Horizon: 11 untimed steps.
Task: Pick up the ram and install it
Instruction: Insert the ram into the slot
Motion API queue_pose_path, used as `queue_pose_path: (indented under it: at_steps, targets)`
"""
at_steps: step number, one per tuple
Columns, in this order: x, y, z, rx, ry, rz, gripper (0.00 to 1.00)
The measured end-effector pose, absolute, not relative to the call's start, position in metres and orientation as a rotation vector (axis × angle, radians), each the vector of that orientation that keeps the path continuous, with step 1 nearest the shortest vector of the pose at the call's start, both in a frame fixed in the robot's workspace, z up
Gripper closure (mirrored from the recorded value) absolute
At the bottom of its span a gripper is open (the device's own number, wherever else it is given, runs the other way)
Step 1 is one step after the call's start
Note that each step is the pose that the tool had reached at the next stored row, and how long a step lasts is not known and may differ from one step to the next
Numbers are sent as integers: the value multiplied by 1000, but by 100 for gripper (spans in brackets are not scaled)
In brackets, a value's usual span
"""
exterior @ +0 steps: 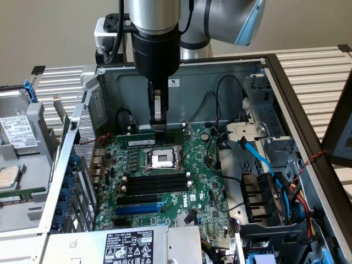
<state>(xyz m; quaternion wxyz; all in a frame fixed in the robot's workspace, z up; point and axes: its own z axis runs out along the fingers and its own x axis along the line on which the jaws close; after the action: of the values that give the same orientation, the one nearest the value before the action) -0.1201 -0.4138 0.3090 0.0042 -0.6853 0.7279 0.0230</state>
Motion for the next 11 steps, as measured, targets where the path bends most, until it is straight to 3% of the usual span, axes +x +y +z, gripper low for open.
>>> queue_pose_path:
  at_steps: [11]
  targets:
    - [-118,-412,289,-2145,2283,72,88]
